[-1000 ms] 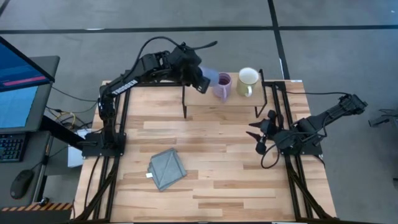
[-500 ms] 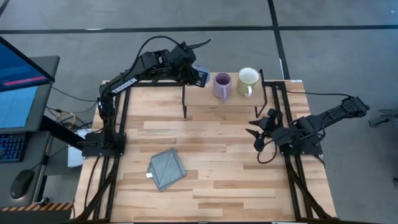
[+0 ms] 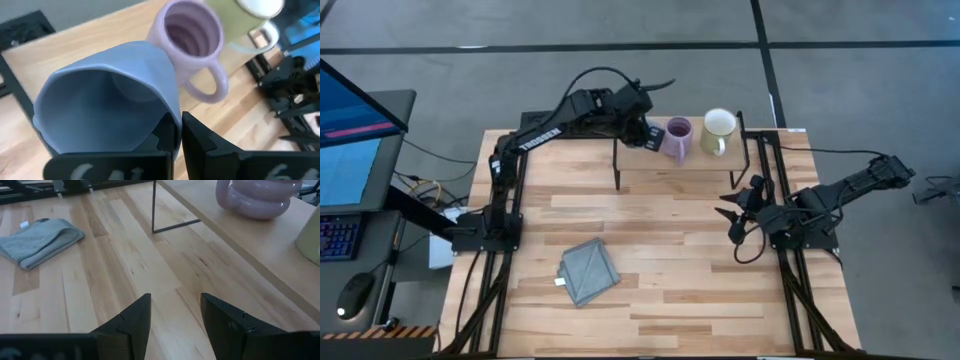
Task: Stack small to large cups/mugs on shelf
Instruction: Put the blue mug on the shelf
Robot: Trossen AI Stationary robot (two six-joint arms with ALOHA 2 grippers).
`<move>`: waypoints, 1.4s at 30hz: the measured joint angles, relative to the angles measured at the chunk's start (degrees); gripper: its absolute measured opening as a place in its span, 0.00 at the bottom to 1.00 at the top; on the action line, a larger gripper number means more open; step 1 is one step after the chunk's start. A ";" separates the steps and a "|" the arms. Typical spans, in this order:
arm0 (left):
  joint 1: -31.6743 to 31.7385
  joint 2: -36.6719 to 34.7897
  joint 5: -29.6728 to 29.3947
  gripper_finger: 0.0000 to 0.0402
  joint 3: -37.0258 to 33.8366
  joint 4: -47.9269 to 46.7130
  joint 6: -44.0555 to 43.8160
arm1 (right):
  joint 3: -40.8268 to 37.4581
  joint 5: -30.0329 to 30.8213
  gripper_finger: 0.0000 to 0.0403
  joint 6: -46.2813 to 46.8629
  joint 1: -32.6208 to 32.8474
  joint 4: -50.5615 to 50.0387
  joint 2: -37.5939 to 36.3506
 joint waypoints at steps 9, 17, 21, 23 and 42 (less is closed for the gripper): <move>0.04 0.85 -0.58 0.00 0.17 -4.02 -0.77 | 0.00 0.00 0.48 0.00 0.00 0.02 -0.02; 0.06 0.92 -2.07 0.00 0.07 -8.47 -1.42 | 0.00 0.00 0.48 0.00 0.00 0.02 -0.02; 0.26 0.92 -2.17 0.00 0.07 -7.34 -0.91 | 0.00 0.01 0.48 0.13 0.00 0.04 -0.02; 0.37 0.92 -2.09 0.00 0.07 -7.85 -0.16 | 0.00 0.04 0.48 0.30 0.00 0.04 -0.02; 0.62 3.87 -1.65 0.00 0.02 -5.64 6.09 | 0.00 0.15 0.48 0.46 0.00 3.19 0.00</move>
